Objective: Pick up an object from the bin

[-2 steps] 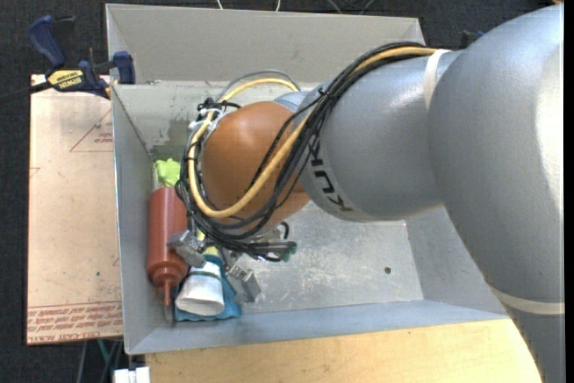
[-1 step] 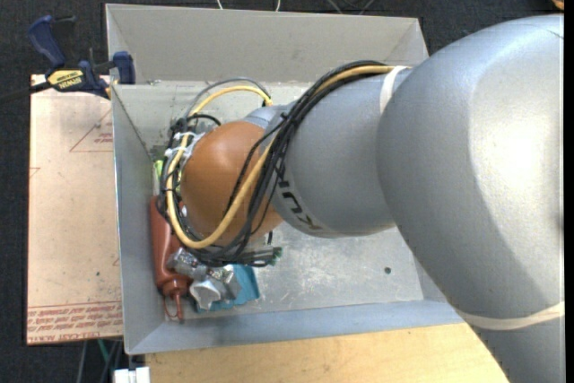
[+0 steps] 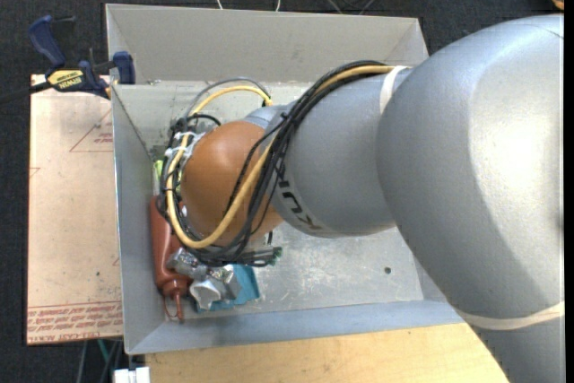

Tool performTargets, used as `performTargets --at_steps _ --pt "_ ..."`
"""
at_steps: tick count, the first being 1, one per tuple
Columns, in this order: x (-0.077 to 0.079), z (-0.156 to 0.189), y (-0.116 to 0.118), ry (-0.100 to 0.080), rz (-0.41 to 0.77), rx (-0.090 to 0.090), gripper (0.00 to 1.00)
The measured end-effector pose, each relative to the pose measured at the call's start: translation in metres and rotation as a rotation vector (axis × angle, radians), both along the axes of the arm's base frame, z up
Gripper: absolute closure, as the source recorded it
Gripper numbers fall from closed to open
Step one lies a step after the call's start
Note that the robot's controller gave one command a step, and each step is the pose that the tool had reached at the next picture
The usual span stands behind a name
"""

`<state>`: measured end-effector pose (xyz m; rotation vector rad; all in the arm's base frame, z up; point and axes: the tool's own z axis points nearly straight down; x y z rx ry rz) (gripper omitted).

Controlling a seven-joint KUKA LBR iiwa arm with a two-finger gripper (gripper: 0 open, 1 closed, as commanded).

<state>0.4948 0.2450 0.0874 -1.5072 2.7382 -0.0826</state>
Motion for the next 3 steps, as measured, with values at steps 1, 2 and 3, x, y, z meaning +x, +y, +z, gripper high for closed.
performTargets --at_steps 1,2,3 --pt "-0.001 0.01 -0.006 0.011 0.006 0.004 1.0" --pt "-0.003 0.018 -0.008 0.023 0.003 -0.001 1.0" --pt "-0.006 0.059 -0.002 0.021 0.008 0.01 1.0"
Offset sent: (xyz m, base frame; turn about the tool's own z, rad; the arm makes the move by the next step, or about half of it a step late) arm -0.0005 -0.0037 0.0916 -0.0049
